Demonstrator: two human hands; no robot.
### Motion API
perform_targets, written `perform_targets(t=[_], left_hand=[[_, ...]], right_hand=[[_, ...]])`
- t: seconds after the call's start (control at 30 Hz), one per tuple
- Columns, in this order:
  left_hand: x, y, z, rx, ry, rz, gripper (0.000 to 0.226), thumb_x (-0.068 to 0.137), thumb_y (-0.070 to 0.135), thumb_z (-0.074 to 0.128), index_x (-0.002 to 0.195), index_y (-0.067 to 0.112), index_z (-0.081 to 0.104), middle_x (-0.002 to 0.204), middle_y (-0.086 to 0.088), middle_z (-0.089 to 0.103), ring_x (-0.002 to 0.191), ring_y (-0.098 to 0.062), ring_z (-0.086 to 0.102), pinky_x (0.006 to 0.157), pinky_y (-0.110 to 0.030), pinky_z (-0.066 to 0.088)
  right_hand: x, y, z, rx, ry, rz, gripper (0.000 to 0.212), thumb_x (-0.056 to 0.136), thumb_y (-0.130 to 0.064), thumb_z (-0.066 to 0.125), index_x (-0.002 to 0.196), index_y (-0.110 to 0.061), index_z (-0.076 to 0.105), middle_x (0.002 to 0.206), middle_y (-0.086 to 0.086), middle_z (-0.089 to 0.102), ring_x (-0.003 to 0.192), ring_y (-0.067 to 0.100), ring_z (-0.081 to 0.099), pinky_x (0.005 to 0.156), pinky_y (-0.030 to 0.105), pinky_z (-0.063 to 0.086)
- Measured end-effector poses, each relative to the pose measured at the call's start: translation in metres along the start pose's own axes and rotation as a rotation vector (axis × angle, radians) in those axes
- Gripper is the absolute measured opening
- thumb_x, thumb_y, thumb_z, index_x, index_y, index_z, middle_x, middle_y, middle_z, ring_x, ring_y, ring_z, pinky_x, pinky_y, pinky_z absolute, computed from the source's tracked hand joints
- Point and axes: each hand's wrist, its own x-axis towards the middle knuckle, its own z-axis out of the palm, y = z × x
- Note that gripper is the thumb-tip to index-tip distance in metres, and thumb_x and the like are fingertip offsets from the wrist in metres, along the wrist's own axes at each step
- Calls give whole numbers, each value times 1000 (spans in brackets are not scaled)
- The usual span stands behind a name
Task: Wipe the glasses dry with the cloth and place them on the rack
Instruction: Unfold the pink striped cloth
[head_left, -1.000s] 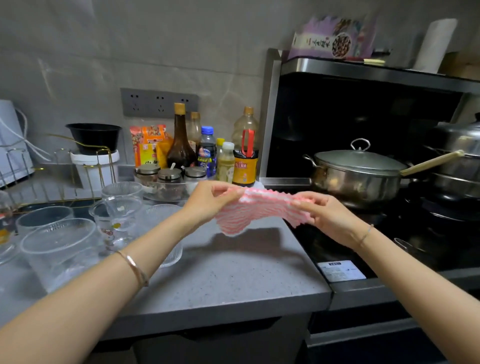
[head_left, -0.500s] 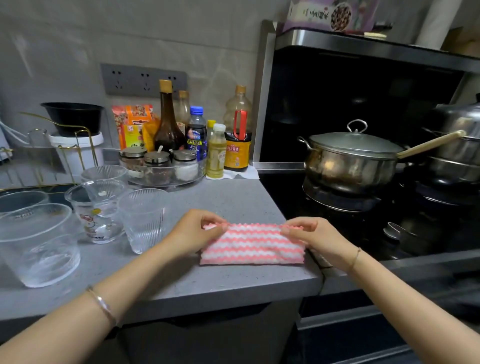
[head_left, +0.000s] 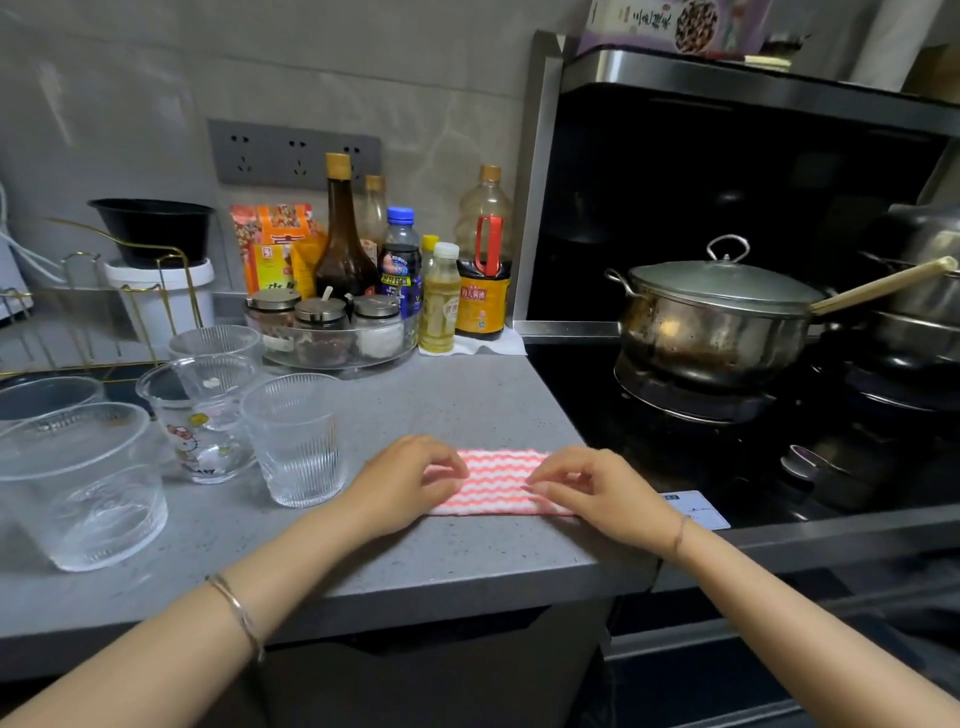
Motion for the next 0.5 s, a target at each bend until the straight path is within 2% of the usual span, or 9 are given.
perform_targets(t=[0.1, 0.2, 0.27, 0.33, 0.4, 0.5], left_hand=[[-8, -1, -6, 13, -38, 40, 15, 93, 30, 63, 104, 25, 71, 106, 9, 64, 95, -5, 55, 79, -16, 40], [-22, 1, -13, -59, -94, 46, 18, 95, 32, 58, 103, 24, 73, 93, 14, 59, 78, 4, 52, 68, -6, 34], [-30, 2, -18, -80, -135, 37, 24, 98, 35, 52, 105, 27, 73, 89, 13, 58, 80, 1, 53, 73, -13, 39], [-37, 0, -21, -83, -167, 45, 31, 101, 37, 42, 108, 31, 72, 89, 10, 57, 90, -4, 52, 84, -21, 40], [-44, 0, -22, -77, -220, 41, 40, 101, 42, 32, 115, 31, 69, 90, 14, 53, 98, -5, 46, 90, -15, 32], [-52, -2, -23, -90, -261, 51, 74, 85, 79, 14, 123, 38, 62, 104, 14, 51, 105, -7, 41, 95, -16, 25]], right_hand=[[-7, 3, 3, -44, 3, -34, 10, 88, -24, 68, 89, -18, 76, 93, -6, 70, 91, 4, 63, 87, 23, 47], [-16, -7, 3, -102, 14, -52, 14, 85, -33, 70, 90, -21, 74, 92, -9, 67, 90, 3, 62, 84, 25, 49], [-22, -22, 12, -88, -36, -127, 25, 81, -39, 73, 100, -22, 72, 101, -12, 66, 99, 1, 61, 89, 21, 49], [-25, -39, 31, -39, -76, -210, 36, 77, -39, 77, 107, -21, 71, 109, -12, 67, 105, -1, 59, 94, 18, 45], [-27, -49, 49, -38, -88, -274, 42, 73, -45, 77, 108, -23, 71, 110, -12, 67, 106, 1, 58, 95, 20, 44], [-32, -52, 70, -139, -39, -302, 41, 71, -56, 72, 104, -32, 68, 105, -15, 60, 103, 3, 51, 95, 25, 39]])
